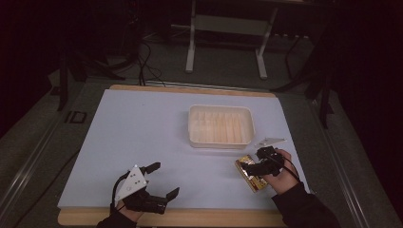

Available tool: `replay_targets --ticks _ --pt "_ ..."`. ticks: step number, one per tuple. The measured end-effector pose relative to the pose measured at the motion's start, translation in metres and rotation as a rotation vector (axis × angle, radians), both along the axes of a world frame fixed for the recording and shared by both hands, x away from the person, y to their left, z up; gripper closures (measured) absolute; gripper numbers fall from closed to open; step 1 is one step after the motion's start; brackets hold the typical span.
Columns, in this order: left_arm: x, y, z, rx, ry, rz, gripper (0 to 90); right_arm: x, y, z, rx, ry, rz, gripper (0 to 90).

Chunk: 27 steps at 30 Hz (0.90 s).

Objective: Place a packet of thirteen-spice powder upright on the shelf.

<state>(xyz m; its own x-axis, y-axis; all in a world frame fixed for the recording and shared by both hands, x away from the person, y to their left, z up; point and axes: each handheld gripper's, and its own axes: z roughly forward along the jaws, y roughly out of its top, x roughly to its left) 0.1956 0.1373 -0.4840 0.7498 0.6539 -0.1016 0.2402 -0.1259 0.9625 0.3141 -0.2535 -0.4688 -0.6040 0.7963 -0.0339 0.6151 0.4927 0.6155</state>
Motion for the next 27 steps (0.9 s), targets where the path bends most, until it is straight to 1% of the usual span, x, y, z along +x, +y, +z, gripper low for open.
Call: replay_targets --ticks 1,3,6,8,9,11,14,16,18,19,20,22,23,24,27 --pt "0.0 0.0 0.0 0.0 0.001 0.0 1.6 0.001 0.001 -0.003 -0.015 0.02 -0.008 13.3" --pt "0.0 0.0 0.0 0.0 0.001 0.0 1.6 0.002 0.001 -0.005 -0.018 0.024 -0.014 13.2" --pt "0.0 0.0 0.0 0.001 0.001 0.0 1.5 0.005 0.001 -0.009 -0.035 0.058 -0.025 12.8" --pt "0.0 0.0 0.0 0.001 0.001 0.0 1.5 0.007 0.003 -0.011 -0.061 0.097 -0.03 12.6" --pt "0.0 0.0 0.0 0.002 0.001 0.0 1.5 0.008 0.003 -0.013 -0.068 0.103 -0.033 12.6" --pt "0.0 0.0 0.0 0.001 0.002 -0.001 1.5 0.01 0.004 -0.015 -0.098 0.141 -0.037 12.6" --pt "0.0 0.0 0.0 0.002 0.002 -0.001 1.5 0.015 0.004 -0.021 -0.119 0.192 -0.045 12.6" --pt "0.0 0.0 0.0 0.002 0.003 -0.001 1.6 0.017 0.005 -0.025 -0.129 0.217 -0.044 12.7" --pt "0.0 0.0 0.0 0.003 0.003 -0.001 1.6 0.019 0.004 -0.028 -0.134 0.23 -0.048 12.8" --pt "0.0 0.0 0.0 0.004 0.004 -0.001 1.5 0.02 0.005 -0.029 -0.137 0.243 -0.054 12.8" --pt "0.0 0.0 0.0 0.004 0.006 0.0 1.6 0.021 0.004 -0.03 -0.141 0.239 -0.055 12.9" --pt "0.0 0.0 -0.001 0.004 0.006 0.0 1.5 0.024 0.004 -0.033 -0.147 0.265 -0.062 13.0" --pt "0.0 0.0 0.0 0.004 0.005 0.001 1.5 0.024 0.004 -0.033 -0.147 0.265 -0.062 13.9" --pt "0.0 0.0 0.0 0.005 0.004 0.0 1.6 0.025 0.005 -0.034 -0.153 0.28 -0.058 13.9" --pt "0.0 0.0 0.0 0.008 -0.002 0.006 1.5 0.025 0.007 -0.037 -0.176 0.3 -0.045 14.5"
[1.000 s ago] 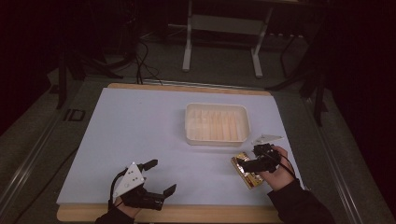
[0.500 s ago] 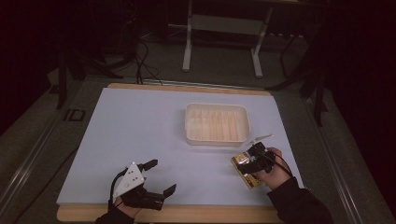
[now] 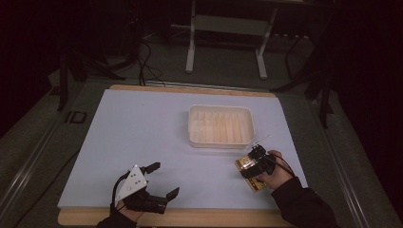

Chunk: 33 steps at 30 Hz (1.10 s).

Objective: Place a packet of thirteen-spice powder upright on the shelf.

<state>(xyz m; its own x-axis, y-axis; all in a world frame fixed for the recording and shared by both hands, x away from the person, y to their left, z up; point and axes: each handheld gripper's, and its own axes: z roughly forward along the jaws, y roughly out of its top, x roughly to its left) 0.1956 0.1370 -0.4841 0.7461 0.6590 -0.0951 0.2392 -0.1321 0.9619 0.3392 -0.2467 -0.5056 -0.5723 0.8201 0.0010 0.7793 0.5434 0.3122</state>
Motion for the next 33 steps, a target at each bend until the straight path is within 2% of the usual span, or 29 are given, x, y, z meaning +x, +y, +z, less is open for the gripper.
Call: replay_targets --ticks 4,8,12,18,24,30,31,32,33 --pt "0.0 0.0 0.0 0.002 0.001 -0.002 1.5 0.001 0.003 -0.002 -0.025 0.02 0.004 15.5" --pt "0.0 0.0 0.0 0.006 -0.003 0.001 1.6 0.001 0.008 -0.005 -0.071 0.042 0.03 20.4" --pt "0.0 -0.001 0.0 0.009 -0.001 0.0 1.6 0.002 0.01 -0.003 -0.065 0.069 0.036 27.9" --pt "0.0 0.0 0.0 0.006 -0.002 0.0 1.6 0.002 0.011 -0.002 -0.064 0.078 0.016 30.9" --pt "0.0 0.0 0.0 0.006 0.001 -0.001 1.6 -0.003 0.009 0.003 -0.051 0.019 0.038 31.4" --pt "0.0 -0.001 0.0 0.01 0.002 -0.003 1.6 -0.009 0.007 0.013 -0.001 -0.035 0.046 31.8" --pt "0.0 -0.001 0.0 0.01 0.002 -0.002 1.6 -0.01 0.007 0.015 0.003 -0.048 0.051 31.8" --pt "0.0 -0.001 -0.001 0.009 0.004 -0.002 1.6 -0.012 0.007 0.019 0.019 -0.084 0.061 31.9" --pt "0.0 -0.001 -0.001 0.008 0.005 -0.002 1.6 -0.012 0.007 0.019 0.019 -0.084 0.061 31.9"
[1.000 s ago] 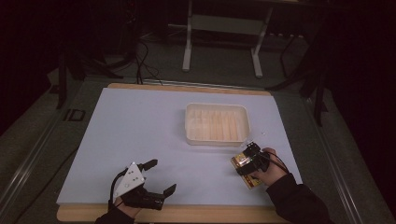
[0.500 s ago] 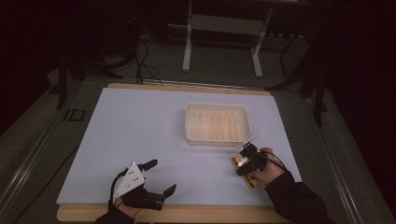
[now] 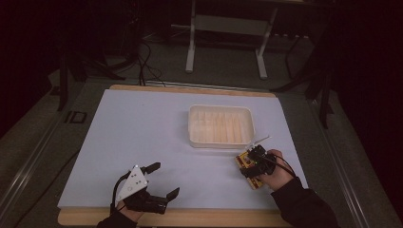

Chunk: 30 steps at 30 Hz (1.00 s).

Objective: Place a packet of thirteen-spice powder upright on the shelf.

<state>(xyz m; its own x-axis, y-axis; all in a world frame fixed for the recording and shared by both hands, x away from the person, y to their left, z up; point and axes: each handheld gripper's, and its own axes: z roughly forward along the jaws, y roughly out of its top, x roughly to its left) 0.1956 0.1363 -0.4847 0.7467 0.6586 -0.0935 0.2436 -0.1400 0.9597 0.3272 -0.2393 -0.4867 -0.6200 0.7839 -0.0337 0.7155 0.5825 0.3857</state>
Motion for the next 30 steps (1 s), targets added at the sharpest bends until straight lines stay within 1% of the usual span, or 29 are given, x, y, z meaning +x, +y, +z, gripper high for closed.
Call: replay_targets --ticks 2,5,6,8,9,11,12,14,16,19,20,21,23,25,27,29,30 --pt "0.0 0.0 0.0 0.001 0.0 0.001 1.5 -0.002 0.001 0.005 0.027 -0.025 0.001 31.9" --pt "0.0 0.0 0.0 0.004 -0.002 -0.001 1.6 -0.008 0.002 0.014 0.068 -0.08 0.031 32.0" --pt "0.0 0.0 0.0 0.004 0.0 -0.001 1.5 -0.009 0.003 0.017 0.077 -0.098 0.033 32.0" --pt "0.0 0.0 0.0 0.004 -0.001 -0.001 1.6 -0.013 0.003 0.023 0.113 -0.135 0.053 31.9" --pt "0.0 0.0 0.0 0.003 0.0 -0.001 1.6 -0.014 0.004 0.025 0.119 -0.15 0.056 32.0" --pt "0.0 0.0 0.0 0.003 0.0 -0.001 1.6 -0.018 0.006 0.029 0.146 -0.185 0.081 32.0" --pt "0.0 0.0 0.0 0.002 0.001 -0.001 1.6 -0.02 0.007 0.03 0.148 -0.201 0.079 32.0" --pt "0.0 0.0 0.0 0.003 0.001 -0.001 1.5 -0.023 0.008 0.033 0.161 -0.234 0.097 32.0" --pt "0.0 0.0 0.0 0.003 0.003 -0.002 1.6 -0.026 0.009 0.035 0.169 -0.259 0.1 32.0" --pt "0.001 -0.001 -0.001 0.002 0.006 -0.002 1.5 -0.029 0.01 0.037 0.197 -0.287 0.108 32.0" --pt "0.001 -0.001 -0.001 0.002 0.007 -0.002 1.6 -0.029 0.009 0.038 0.214 -0.299 0.123 31.9" --pt "0.001 -0.001 -0.001 0.001 0.009 0.0 1.5 -0.03 0.009 0.039 0.223 -0.307 0.121 32.0" --pt "0.001 -0.001 -0.001 0.007 0.01 0.007 1.5 -0.031 0.008 0.04 0.23 -0.329 0.12 31.9" --pt "0.001 -0.002 -0.001 0.009 0.015 0.006 1.5 -0.032 0.007 0.041 0.236 -0.343 0.113 32.0" --pt "0.0 -0.003 -0.001 0.007 0.019 0.007 1.5 -0.034 0.007 0.042 0.242 -0.358 0.117 32.0" --pt "-0.001 -0.006 0.001 0.017 0.034 0.013 1.6 -0.036 0.007 0.044 0.253 -0.37 0.118 32.0" --pt "-0.002 -0.008 0.003 0.012 0.039 0.015 1.6 -0.038 0.008 0.045 0.26 -0.374 0.119 32.0"
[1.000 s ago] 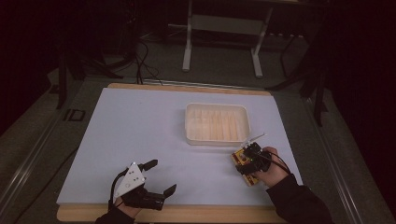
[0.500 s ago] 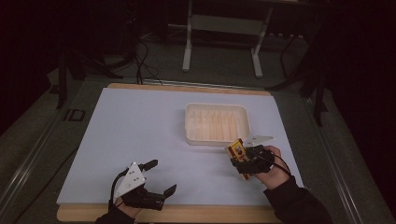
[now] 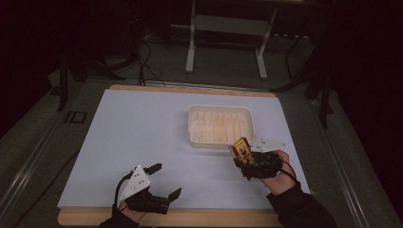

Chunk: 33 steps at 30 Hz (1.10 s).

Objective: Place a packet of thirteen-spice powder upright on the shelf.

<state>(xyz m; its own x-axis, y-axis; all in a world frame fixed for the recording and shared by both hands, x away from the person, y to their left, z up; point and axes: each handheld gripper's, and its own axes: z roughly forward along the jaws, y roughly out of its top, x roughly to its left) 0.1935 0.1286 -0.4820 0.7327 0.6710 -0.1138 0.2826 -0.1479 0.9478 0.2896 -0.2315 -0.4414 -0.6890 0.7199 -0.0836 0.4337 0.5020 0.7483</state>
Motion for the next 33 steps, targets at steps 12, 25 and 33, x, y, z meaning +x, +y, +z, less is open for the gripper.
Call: replay_targets --ticks 12,25,33 --pt "-0.002 -0.01 0.024 -0.015 0.04 0.016 1.6 -0.022 0.006 0.014 0.082 -0.109 0.025 32.0" --pt "0.013 -0.031 0.052 -0.016 0.121 -0.071 1.6 -0.029 0.008 0.022 0.13 -0.139 0.032 32.0" --pt "0.028 -0.054 0.073 -0.054 0.114 -0.105 1.6 -0.035 0.009 0.027 0.167 -0.194 0.033 32.0"
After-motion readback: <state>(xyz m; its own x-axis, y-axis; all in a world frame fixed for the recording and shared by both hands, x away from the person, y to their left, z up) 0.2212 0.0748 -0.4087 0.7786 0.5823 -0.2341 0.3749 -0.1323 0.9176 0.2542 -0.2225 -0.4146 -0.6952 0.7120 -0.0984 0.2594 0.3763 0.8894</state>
